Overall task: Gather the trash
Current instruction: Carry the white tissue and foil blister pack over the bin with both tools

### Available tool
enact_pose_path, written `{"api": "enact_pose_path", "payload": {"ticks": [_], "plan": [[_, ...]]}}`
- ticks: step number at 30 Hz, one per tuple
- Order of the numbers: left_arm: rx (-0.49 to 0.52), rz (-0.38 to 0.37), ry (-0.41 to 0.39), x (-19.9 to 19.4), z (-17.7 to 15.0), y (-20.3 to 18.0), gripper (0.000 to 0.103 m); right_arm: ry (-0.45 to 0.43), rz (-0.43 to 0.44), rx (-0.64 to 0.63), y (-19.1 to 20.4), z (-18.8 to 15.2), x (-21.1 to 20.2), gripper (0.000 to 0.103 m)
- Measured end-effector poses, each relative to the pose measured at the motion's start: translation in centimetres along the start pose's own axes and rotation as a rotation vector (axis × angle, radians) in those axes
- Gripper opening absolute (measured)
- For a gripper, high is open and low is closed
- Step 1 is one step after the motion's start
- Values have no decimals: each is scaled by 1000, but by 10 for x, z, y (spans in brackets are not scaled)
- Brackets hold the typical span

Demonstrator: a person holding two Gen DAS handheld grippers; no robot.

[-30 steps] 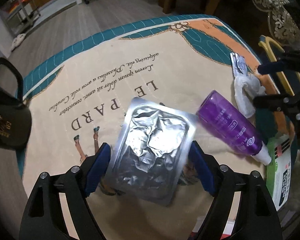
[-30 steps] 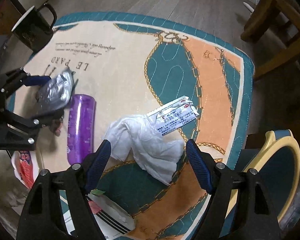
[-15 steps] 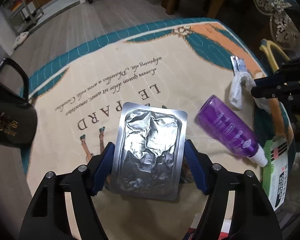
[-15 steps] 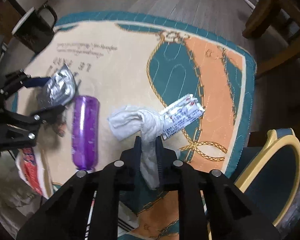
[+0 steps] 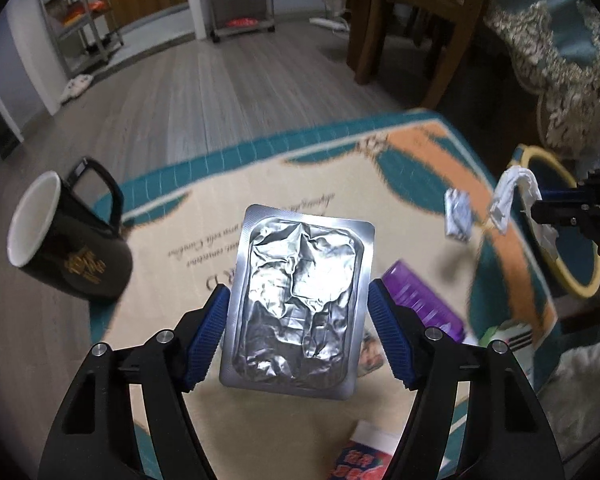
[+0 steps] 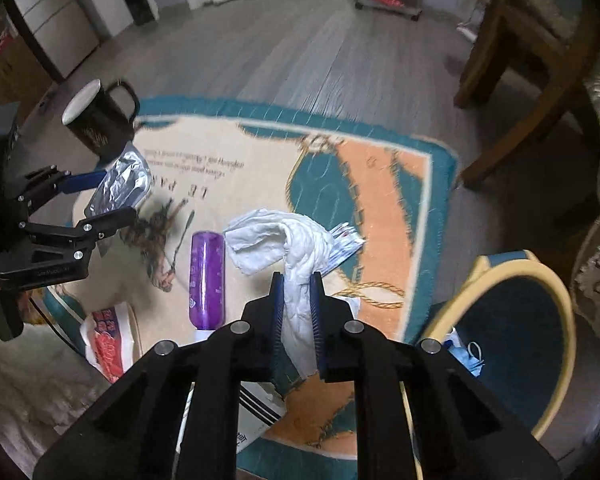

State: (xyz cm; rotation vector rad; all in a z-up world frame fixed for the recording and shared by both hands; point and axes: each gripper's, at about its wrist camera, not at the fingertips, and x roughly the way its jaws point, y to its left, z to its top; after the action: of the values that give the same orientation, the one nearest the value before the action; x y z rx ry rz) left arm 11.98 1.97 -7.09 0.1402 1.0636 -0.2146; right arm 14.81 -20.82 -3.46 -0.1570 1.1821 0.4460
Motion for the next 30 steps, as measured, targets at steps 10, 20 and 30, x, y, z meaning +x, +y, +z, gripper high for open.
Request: {"api": "enact_pose_path", "payload": {"ticks": [10,20,30], "plan": [[86,-63,-111,-38,23,-51,71,-138,-16,144,-40,-16,-56,13],[183,-157,-182,-55,39,-117,71,-220,-120,220,-80,-42,-103,13],[275,-240,-201,-49,55,-183,71,-236,-150,362,-142,-89,-128,13]]}}
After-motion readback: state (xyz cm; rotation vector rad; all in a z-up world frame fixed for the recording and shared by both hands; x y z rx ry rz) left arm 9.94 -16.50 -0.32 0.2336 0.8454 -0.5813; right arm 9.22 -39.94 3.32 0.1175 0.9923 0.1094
